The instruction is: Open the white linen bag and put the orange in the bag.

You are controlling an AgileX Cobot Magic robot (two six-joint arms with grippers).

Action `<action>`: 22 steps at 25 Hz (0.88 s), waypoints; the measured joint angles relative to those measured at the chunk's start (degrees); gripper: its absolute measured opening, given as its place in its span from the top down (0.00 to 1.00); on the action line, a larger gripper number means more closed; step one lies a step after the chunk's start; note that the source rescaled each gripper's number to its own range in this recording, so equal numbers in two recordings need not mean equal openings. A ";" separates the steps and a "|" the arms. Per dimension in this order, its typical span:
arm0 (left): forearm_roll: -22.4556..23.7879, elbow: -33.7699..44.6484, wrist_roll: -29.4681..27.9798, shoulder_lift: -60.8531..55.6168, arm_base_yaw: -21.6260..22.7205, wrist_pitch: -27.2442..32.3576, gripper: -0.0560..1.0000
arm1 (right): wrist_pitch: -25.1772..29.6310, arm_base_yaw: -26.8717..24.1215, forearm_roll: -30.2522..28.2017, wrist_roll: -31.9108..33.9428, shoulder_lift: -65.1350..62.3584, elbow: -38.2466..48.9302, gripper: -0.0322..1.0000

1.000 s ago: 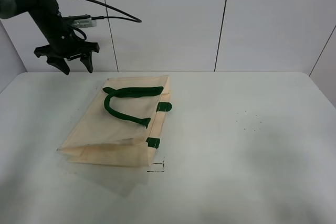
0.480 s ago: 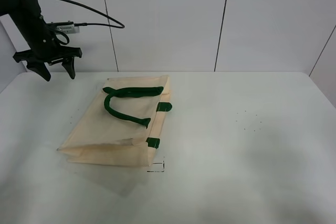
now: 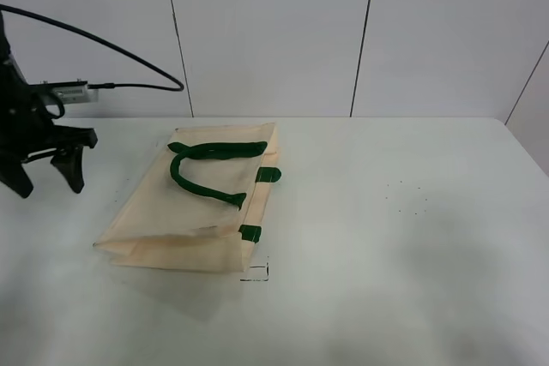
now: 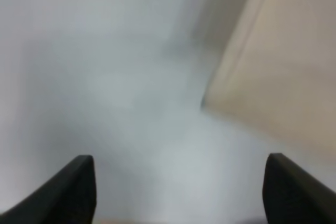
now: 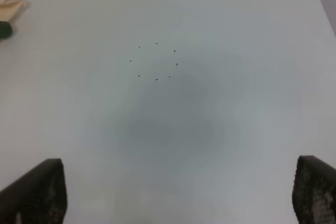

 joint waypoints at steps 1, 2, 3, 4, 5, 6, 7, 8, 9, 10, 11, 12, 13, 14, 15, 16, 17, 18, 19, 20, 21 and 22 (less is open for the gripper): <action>0.00 3.79 0.33 -2.61 0.00 0.00 0.10 | 0.00 0.00 0.00 0.00 0.00 0.00 0.05; 0.00 7.58 0.63 -5.79 0.00 0.00 0.10 | -0.04 0.00 0.00 0.00 0.00 0.00 0.05; 0.00 10.72 1.08 -9.07 0.00 0.00 0.10 | -0.04 0.00 0.00 0.00 0.00 0.00 0.05; 0.00 14.41 1.49 -12.43 0.00 0.00 0.10 | -0.04 0.00 0.00 0.02 0.00 0.00 0.05; 0.00 18.03 1.98 -15.38 0.00 0.00 0.10 | -0.04 0.00 0.00 0.02 0.00 0.00 0.05; 0.00 21.51 2.58 -18.95 0.00 -0.37 0.10 | -0.04 0.00 0.00 0.02 0.00 0.00 0.05; 0.00 24.31 3.20 -22.57 0.00 -1.08 0.10 | -0.04 0.00 0.00 0.02 0.00 0.00 0.05; 0.00 27.47 3.87 -26.24 0.00 -2.07 0.10 | -0.04 0.00 0.00 0.02 0.00 0.00 0.05; 0.00 30.36 4.11 -29.23 0.00 -3.16 0.10 | -0.04 0.00 0.00 0.02 0.00 0.00 0.05; 0.00 32.56 4.30 -32.87 0.00 -4.14 0.10 | -0.04 0.00 0.00 0.02 0.00 0.00 0.05; 0.00 34.92 4.41 -36.61 0.00 -4.81 0.10 | -0.04 0.00 0.00 0.02 0.00 0.00 0.05; -0.05 37.03 4.50 -39.79 0.00 -5.46 0.10 | -0.04 0.00 0.00 0.02 0.00 0.00 0.05; -0.26 38.87 4.50 -43.58 0.00 -6.03 0.10 | -0.04 0.00 0.00 0.02 0.00 0.00 0.05; -0.57 40.18 4.55 -47.38 0.00 -6.51 0.10 | -0.04 0.00 0.00 0.02 0.00 0.00 0.05; -0.81 41.55 4.55 -51.15 0.00 -7.18 0.10 | -0.04 0.00 0.00 0.02 0.00 0.00 0.05; -1.11 42.74 4.55 -54.27 0.00 -7.61 0.10 | -0.04 0.00 0.00 0.02 0.00 0.00 0.05; -1.24 43.44 4.55 -58.01 0.00 -7.59 0.10 | -0.04 0.00 0.00 0.02 0.00 0.00 0.05; -1.30 44.01 4.60 -61.64 0.00 -7.54 0.10 | -0.04 0.00 0.00 0.02 0.00 0.00 0.05; -1.30 44.24 4.60 -64.57 0.00 -7.47 0.10 | -0.04 0.00 0.00 0.02 0.00 0.00 0.05; -1.30 44.26 4.60 -68.10 0.00 -7.47 0.10 | -0.04 0.00 0.00 0.02 0.00 0.00 0.05; -1.30 44.26 4.60 -71.50 0.00 -7.47 0.10 | -0.04 0.00 0.00 0.02 0.00 0.00 0.05; -1.30 44.26 4.60 -74.74 0.00 -7.52 0.10 | -0.04 0.00 0.00 0.02 0.00 0.00 0.05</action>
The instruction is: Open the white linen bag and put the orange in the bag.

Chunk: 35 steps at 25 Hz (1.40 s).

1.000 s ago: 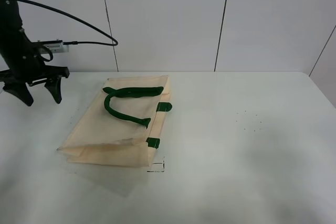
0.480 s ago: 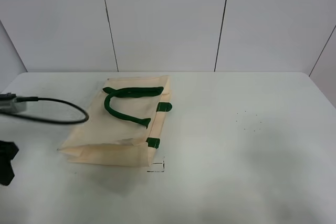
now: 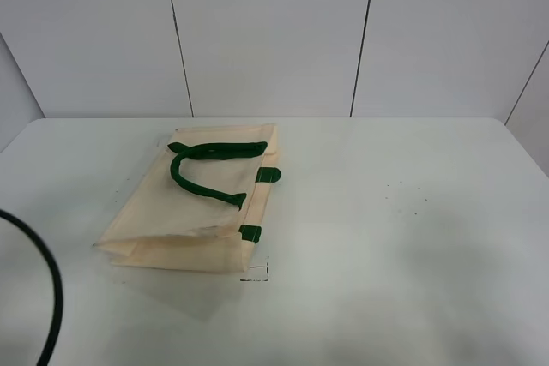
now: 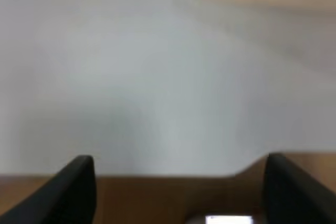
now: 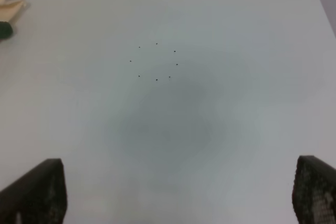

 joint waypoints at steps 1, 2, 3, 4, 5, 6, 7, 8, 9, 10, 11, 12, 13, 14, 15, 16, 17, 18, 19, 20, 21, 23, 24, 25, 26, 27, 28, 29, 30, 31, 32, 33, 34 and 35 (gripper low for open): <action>0.00 0.00 0.00 -2.56 0.00 0.00 0.10 | 0.00 0.00 0.00 0.00 0.00 0.00 0.05; 0.00 0.08 0.00 -5.42 0.00 0.00 0.10 | 0.00 0.00 0.00 0.00 0.00 0.00 0.05; 0.00 0.11 0.00 -8.05 0.00 0.00 0.10 | 0.00 0.00 0.00 0.00 0.00 0.00 0.05; 0.00 0.23 0.00 -10.00 0.00 0.06 0.10 | 0.00 0.00 0.00 0.00 0.00 0.00 0.05; 0.05 0.24 0.00 -11.96 0.00 0.06 0.10 | 0.00 0.00 0.00 0.00 0.00 0.00 0.05; 0.05 0.24 0.00 -13.59 0.00 0.06 0.10 | 0.00 0.00 0.00 0.00 0.00 0.00 0.05; 0.05 0.24 0.00 -14.95 0.00 0.06 0.10 | 0.00 0.00 0.00 0.00 0.00 0.00 0.05; 0.05 0.24 0.00 -15.95 0.00 0.06 0.10 | 0.00 0.00 0.00 0.00 0.00 0.00 0.05; 0.05 0.24 0.00 -17.04 0.00 0.06 0.10 | 0.00 0.00 0.00 0.05 0.00 0.00 0.05; 0.05 0.24 0.00 -18.06 0.00 0.06 0.10 | 0.00 0.00 0.00 0.05 0.00 0.00 0.05; 0.05 0.24 0.00 -19.07 0.00 0.12 0.10 | 0.00 0.00 0.00 0.05 0.00 0.00 0.05; 0.05 0.24 0.00 -19.94 0.00 0.12 0.10 | 0.00 0.00 0.00 0.05 0.00 0.00 0.05; 0.05 0.24 0.00 -21.00 0.00 0.12 0.10 | 0.00 0.00 0.00 0.05 0.00 0.00 0.05; 0.05 0.24 0.00 -21.76 0.00 0.12 0.10 | 0.00 0.00 0.00 0.05 0.00 0.00 0.05; 0.05 0.24 0.00 -22.09 0.00 0.12 0.10 | 0.00 0.00 0.00 0.05 0.00 0.00 0.05; 0.05 0.24 0.00 -22.27 0.00 0.12 0.10 | 0.00 0.00 0.00 0.05 0.00 0.00 0.05; 0.05 0.24 0.00 -22.34 0.00 0.12 0.10 | 0.00 0.00 0.00 0.05 0.00 0.00 0.05; 0.05 0.24 0.00 -22.34 0.00 0.12 0.10 | 0.00 0.00 0.00 0.05 0.00 0.00 0.05; 0.05 0.24 0.00 -22.34 0.00 0.12 0.10 | 0.00 0.00 0.00 0.05 0.00 0.00 0.05; 0.05 0.24 -0.05 -22.34 0.00 0.12 0.10 | 0.00 0.00 0.00 0.05 0.00 0.00 0.05; 0.05 0.24 -0.05 -22.34 0.00 0.12 0.10 | 0.00 0.00 0.00 0.05 0.00 0.00 0.05; 0.05 0.24 -0.05 -22.34 0.00 0.12 0.10 | 0.00 0.00 0.00 0.05 0.00 0.00 0.05; 0.05 0.24 -0.05 -22.34 0.00 0.12 0.10 | 0.00 0.00 0.00 0.05 0.00 0.00 0.05; 0.05 0.24 -0.05 -22.34 0.00 0.12 0.10 | 0.00 0.00 0.00 0.05 0.00 0.00 0.05; 0.05 0.24 -0.05 -22.34 0.00 0.12 0.10 | 0.00 0.00 0.00 0.05 0.00 0.00 0.05; 0.05 0.24 -0.05 -22.34 0.00 0.12 0.10 | 0.00 0.00 0.00 0.05 0.00 0.00 0.05; 0.05 0.24 -0.05 -22.34 0.00 0.12 0.10 | 0.00 0.00 0.00 0.05 0.00 0.00 0.05; 0.05 0.24 -0.05 -22.34 0.00 0.12 0.10 | 0.00 0.00 0.00 0.05 0.00 0.00 0.05; 0.05 0.24 -0.05 -22.34 0.00 0.12 0.10 | 0.00 0.00 0.00 0.05 0.00 0.00 0.05; 0.05 0.24 -0.05 -22.34 0.00 0.12 0.10 | 0.00 0.00 0.00 0.05 0.00 0.00 0.05; 0.05 0.24 -0.05 -22.34 0.00 0.12 0.10 | 0.00 0.00 0.00 0.05 0.00 0.00 0.05; 0.05 0.24 -0.05 -22.34 0.00 0.12 0.10 | 0.00 0.00 0.00 0.05 0.00 0.00 0.05; 0.05 0.24 -0.05 -22.34 0.00 0.12 0.10 | 0.00 0.00 0.00 0.05 0.00 0.00 0.05; 0.05 0.24 -0.05 -22.34 0.00 0.12 0.10 | 0.00 0.00 0.00 0.05 0.00 0.00 0.05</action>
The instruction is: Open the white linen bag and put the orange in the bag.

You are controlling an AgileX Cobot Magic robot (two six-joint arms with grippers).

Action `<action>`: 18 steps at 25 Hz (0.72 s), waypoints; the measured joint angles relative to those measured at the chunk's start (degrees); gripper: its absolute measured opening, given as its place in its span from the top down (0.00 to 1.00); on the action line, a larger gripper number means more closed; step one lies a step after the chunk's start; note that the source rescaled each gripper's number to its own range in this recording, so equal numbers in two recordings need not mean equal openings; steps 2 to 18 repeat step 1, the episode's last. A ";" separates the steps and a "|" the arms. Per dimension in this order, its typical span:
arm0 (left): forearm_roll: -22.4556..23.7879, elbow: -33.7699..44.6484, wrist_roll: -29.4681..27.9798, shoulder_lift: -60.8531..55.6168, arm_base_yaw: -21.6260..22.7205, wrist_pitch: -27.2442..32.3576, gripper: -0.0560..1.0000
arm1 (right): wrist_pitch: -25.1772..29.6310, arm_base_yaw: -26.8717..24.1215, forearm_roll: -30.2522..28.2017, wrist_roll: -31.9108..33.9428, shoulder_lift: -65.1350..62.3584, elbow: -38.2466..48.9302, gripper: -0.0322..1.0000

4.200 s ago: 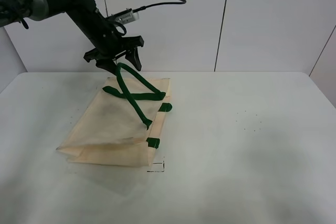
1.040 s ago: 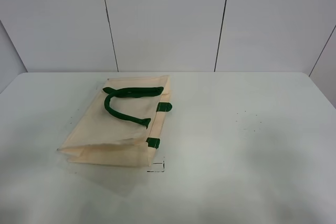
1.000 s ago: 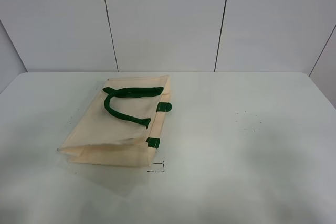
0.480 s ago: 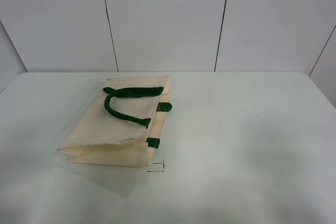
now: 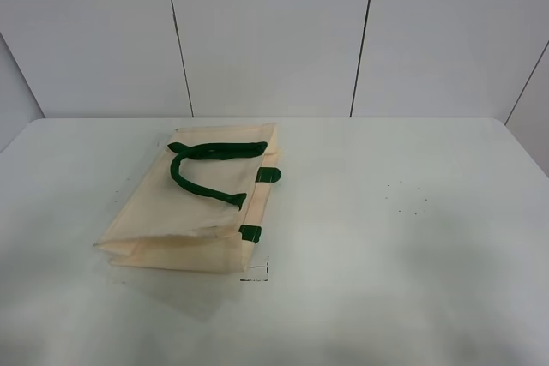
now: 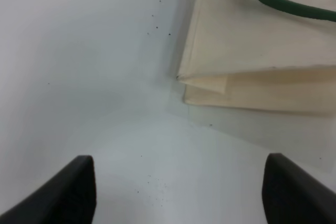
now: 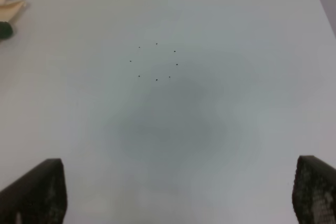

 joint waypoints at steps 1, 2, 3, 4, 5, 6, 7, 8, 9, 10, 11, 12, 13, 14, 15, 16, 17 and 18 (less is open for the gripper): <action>0.00 0.00 0.00 0.00 0.00 0.00 0.10 | 0.00 0.00 0.00 0.00 0.00 0.00 0.05; 0.00 0.00 0.00 0.00 0.00 0.00 0.10 | 0.00 0.00 0.00 0.00 0.00 0.00 0.05; 0.00 0.00 0.00 0.00 0.00 0.00 0.10 | 0.00 0.00 0.00 0.00 0.00 0.00 0.05; 0.00 0.00 0.00 0.00 0.00 0.00 0.10 | 0.00 0.00 0.00 0.00 0.00 0.00 0.05; 0.00 0.00 0.00 0.00 0.00 0.00 0.10 | 0.00 0.00 0.00 0.00 0.00 0.00 0.05; 0.00 0.00 0.00 0.00 0.00 0.00 0.10 | 0.00 0.00 0.00 0.00 0.00 0.00 0.05; 0.00 0.00 0.00 0.00 0.00 0.00 0.10 | 0.00 0.00 0.00 0.00 0.00 0.00 0.05; 0.00 0.00 0.00 0.00 0.00 0.00 0.10 | 0.00 0.00 0.00 0.00 0.00 0.00 0.05; 0.00 0.00 0.00 0.00 0.00 0.00 0.10 | 0.00 0.00 0.00 0.00 0.00 0.00 0.05; 0.00 0.00 0.00 0.00 0.00 0.00 0.10 | 0.00 0.00 0.00 0.00 0.00 0.00 0.05; 0.00 0.00 0.00 0.00 0.00 0.00 0.10 | 0.00 0.00 0.00 0.00 0.00 0.00 0.05; 0.00 0.00 0.00 0.00 0.00 0.00 0.10 | 0.00 0.00 0.00 0.00 0.00 0.00 0.05; 0.00 0.00 0.00 0.00 0.00 0.00 0.10 | 0.00 0.00 0.00 0.00 0.00 0.00 0.05; 0.00 0.00 0.00 0.00 0.00 0.00 0.10 | 0.00 0.00 0.00 0.00 0.00 0.00 0.05; 0.00 0.00 0.00 0.00 0.00 0.00 0.10 | 0.00 0.00 0.00 0.00 0.00 0.00 0.05; 0.00 0.00 0.00 0.00 0.00 0.00 0.10 | 0.00 0.00 0.00 0.00 0.00 0.00 0.05; 0.00 0.00 0.00 0.00 0.00 0.00 0.10 | 0.00 0.00 0.00 0.00 0.00 0.00 0.05; 0.00 0.00 0.00 0.00 0.00 0.00 0.10 | 0.00 0.00 0.00 0.00 0.00 0.00 0.05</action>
